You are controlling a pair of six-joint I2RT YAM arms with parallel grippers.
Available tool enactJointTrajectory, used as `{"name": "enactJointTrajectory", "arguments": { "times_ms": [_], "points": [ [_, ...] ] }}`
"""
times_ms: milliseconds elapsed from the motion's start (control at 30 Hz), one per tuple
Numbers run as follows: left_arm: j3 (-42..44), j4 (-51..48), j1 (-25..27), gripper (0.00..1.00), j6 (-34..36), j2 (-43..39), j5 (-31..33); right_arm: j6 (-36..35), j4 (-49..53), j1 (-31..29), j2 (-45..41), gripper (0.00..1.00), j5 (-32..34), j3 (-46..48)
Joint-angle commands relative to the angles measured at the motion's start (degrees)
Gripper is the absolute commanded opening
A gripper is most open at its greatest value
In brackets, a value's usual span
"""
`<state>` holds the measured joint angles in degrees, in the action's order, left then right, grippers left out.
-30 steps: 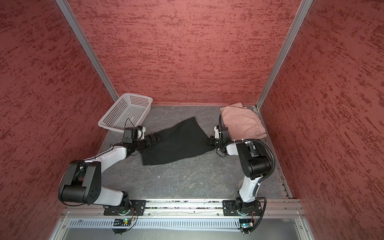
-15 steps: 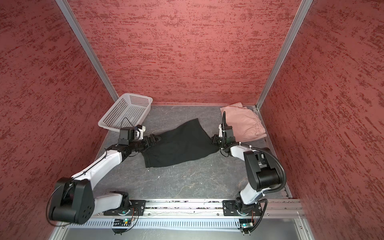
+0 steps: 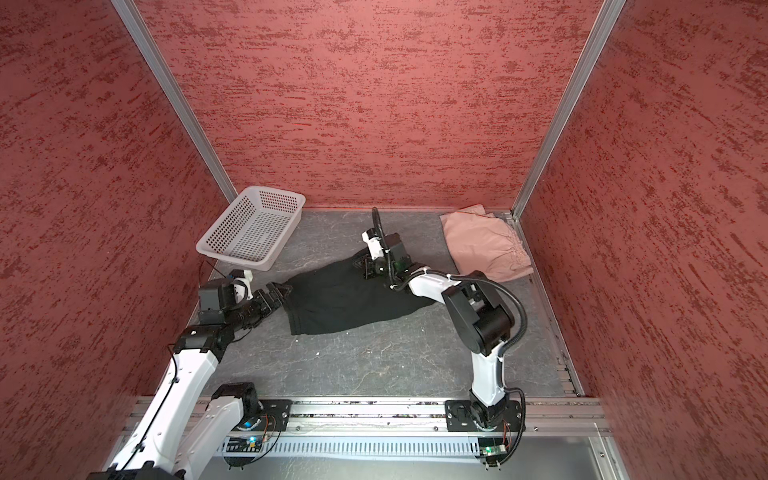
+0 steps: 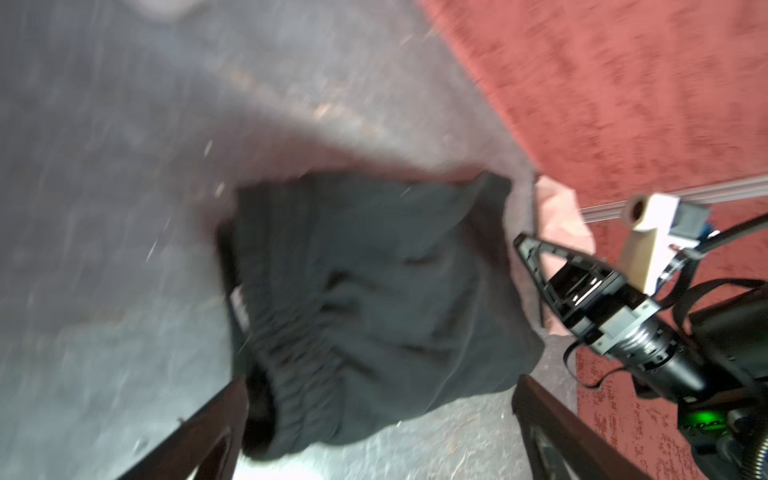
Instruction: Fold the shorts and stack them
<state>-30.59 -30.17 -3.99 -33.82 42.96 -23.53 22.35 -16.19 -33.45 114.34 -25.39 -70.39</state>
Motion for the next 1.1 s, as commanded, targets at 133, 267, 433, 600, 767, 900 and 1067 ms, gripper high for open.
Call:
{"name": "enactJointTrajectory", "arguments": {
  "times_ms": [133,267,433,600,767,900,1067],
  "points": [
    [7.1,-1.2,-1.1,0.99,-6.1,-6.9,0.6,5.7,13.2,0.3,14.2,0.14,3.6,-17.0],
    [9.5,-0.7,-1.7,0.99,-7.5,-7.6,0.1,2.1,23.0,-0.5,17.2,0.15,12.4,-19.6],
    [11.4,2.6,-3.6,0.99,-8.3,-5.8,-3.4,-1.6,26.6,0.6,16.6,0.15,15.9,-18.2],
    [9.3,1.0,-3.8,0.99,-7.2,-2.1,-5.6,-1.2,26.3,3.4,8.5,0.25,15.2,-13.1],
    [9.1,0.4,-3.7,0.99,-6.3,-2.6,-5.4,-3.5,19.8,3.4,-3.3,0.70,12.5,-4.1],
    [10.1,3.6,-3.2,0.99,-5.4,-3.0,-6.3,-1.8,19.9,3.7,-11.6,0.75,14.8,3.7],
    [10.1,10.2,-0.9,0.99,-1.9,1.7,-5.8,1.7,13.4,3.7,-21.8,0.76,13.4,18.9]
  ]
}}
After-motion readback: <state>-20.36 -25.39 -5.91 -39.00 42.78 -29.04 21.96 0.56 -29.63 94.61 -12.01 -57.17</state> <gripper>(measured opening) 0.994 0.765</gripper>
